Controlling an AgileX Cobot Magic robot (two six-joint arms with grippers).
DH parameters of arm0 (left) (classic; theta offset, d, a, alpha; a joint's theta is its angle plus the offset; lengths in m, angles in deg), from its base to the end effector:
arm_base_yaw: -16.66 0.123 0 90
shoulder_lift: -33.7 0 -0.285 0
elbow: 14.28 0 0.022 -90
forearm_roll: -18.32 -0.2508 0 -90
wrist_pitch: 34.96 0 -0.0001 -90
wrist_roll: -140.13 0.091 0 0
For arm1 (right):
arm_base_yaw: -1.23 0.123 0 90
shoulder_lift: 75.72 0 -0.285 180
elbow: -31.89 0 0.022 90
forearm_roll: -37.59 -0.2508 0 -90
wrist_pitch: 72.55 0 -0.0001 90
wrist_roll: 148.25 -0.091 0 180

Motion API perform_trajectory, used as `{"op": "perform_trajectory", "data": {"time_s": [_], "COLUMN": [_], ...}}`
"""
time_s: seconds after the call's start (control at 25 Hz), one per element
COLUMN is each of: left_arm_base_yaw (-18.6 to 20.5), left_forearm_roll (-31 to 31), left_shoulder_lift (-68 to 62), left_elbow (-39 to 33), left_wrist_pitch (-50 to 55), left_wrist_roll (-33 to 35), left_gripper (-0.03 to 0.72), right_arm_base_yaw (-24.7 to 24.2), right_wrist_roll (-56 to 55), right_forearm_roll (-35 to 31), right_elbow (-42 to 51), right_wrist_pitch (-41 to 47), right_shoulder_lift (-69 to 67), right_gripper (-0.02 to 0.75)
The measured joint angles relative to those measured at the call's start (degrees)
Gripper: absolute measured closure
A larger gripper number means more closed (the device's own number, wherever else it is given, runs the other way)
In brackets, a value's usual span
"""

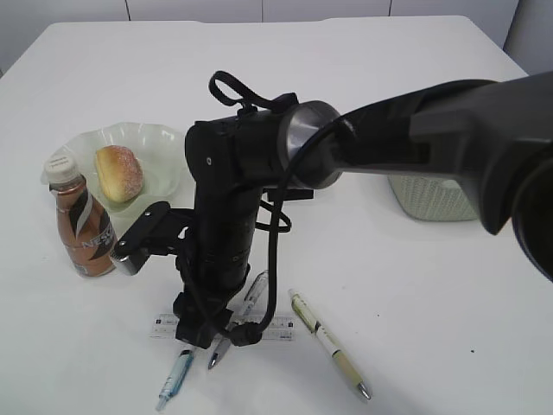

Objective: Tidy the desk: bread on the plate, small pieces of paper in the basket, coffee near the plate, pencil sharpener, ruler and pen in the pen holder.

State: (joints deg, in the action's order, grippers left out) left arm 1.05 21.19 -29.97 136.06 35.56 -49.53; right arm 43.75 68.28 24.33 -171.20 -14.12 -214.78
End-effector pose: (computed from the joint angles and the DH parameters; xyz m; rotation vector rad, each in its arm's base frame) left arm 0.1438 -0.0446 0.2985 0.1348 2.8700 -0.1587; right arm 0.3271 0.3241 0.1310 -1.7998 2.4484 0.3168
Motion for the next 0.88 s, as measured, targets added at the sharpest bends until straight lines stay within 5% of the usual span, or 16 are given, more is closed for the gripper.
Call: {"op": "perform_trajectory", "data": {"time_s": [0.88], "left_arm_base_yaw": [0.0], "left_forearm_roll": [0.0], "left_shoulder_lift": [0.0], "left_elbow": [0.0], "left_wrist_pitch": [0.1], "left_wrist_roll": [0.0], "left_gripper": [0.381], "right_arm_base_yaw": [0.0], "right_wrist_roll": [0.1], "right_forearm_roll": [1.1], "right_elbow": [0.0], "right_wrist_pitch": [0.8], "right_shoulder_lift": [-0.5], "right_gripper": [0.321]}}
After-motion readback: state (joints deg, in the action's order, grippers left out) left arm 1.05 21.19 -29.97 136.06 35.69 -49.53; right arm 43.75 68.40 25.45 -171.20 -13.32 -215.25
